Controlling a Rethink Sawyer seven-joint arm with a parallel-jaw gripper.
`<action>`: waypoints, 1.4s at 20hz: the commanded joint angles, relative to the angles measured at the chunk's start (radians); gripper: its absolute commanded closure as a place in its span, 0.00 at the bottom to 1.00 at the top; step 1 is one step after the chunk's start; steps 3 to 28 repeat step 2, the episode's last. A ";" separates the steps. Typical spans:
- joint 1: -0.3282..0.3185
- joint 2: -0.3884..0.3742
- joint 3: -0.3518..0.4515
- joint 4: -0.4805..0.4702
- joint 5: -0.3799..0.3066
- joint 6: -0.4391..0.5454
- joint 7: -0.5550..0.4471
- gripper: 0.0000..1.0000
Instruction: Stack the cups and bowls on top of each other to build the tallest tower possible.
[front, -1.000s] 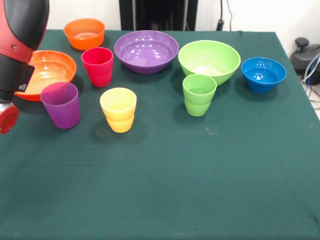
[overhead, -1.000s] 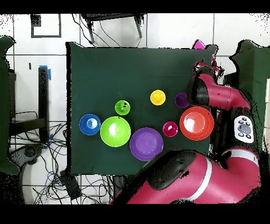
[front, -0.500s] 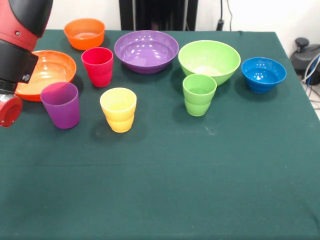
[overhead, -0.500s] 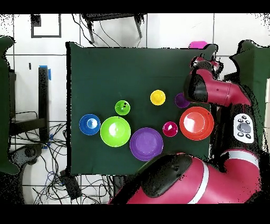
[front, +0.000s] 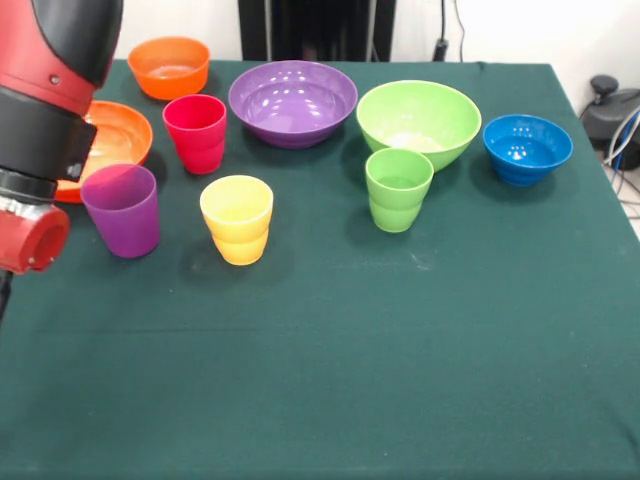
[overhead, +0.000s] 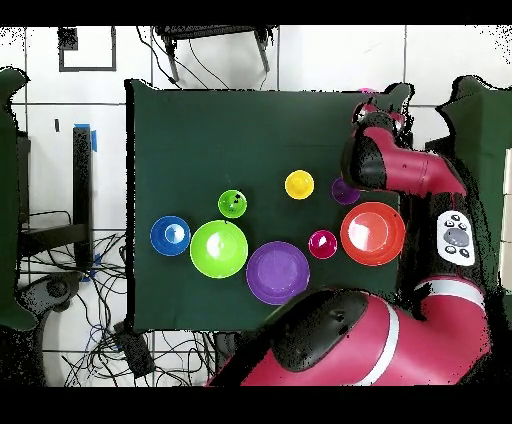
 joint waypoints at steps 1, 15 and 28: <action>0.018 0.130 0.101 -0.024 -0.014 0.122 -0.001 0.00; 0.026 0.149 0.089 -0.043 -0.010 0.112 0.011 0.00; 0.026 0.149 0.089 -0.043 -0.010 0.112 0.011 0.00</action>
